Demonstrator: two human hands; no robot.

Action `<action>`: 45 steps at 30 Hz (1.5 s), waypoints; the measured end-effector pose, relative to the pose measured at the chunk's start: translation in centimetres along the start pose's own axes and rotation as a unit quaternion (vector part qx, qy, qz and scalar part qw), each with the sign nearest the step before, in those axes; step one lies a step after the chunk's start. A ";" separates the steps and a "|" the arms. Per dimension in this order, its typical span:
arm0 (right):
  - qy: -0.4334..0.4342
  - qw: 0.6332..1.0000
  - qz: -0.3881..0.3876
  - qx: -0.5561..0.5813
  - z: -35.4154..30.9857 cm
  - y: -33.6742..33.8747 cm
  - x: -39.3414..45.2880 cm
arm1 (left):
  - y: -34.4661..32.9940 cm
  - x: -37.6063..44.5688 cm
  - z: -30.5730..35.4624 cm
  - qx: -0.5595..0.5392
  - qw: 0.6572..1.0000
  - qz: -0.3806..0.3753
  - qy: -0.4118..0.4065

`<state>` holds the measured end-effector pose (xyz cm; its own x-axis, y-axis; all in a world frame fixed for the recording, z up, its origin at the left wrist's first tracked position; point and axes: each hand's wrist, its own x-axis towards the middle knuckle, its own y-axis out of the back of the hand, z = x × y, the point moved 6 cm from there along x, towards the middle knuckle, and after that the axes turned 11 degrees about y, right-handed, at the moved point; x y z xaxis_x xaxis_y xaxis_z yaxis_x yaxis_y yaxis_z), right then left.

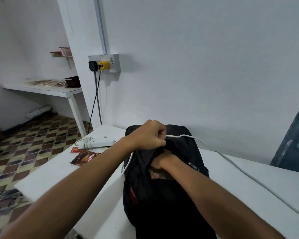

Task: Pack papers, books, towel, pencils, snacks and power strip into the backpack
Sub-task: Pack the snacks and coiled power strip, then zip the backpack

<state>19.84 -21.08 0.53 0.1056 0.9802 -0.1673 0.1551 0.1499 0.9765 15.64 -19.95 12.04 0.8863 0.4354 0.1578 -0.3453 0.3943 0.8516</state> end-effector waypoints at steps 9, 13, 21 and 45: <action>0.261 0.917 0.264 -0.143 -3.4 4.3 -8.6 | -0.5 0.6 -1.5 -0.126 0.990 -0.032 0.051; 0.235 0.835 0.465 -0.179 -3.7 6.8 -10.6 | -0.5 0.3 -2.0 -0.157 0.985 -0.040 0.055; 0.074 0.931 0.344 -0.096 -1.6 4.8 -5.6 | 2.9 -2.9 -13.8 -0.128 0.973 0.024 0.190; 0.113 0.983 0.145 -0.009 -1.8 3.1 2.3 | -0.6 -9.1 -35.3 0.180 0.891 0.192 0.371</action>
<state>18.82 -18.17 3.42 -0.0778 0.9853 0.1518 0.1339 -0.1405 0.9810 -3.07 4.44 -7.52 0.2302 0.9498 0.2120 -0.3394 -0.1258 0.9322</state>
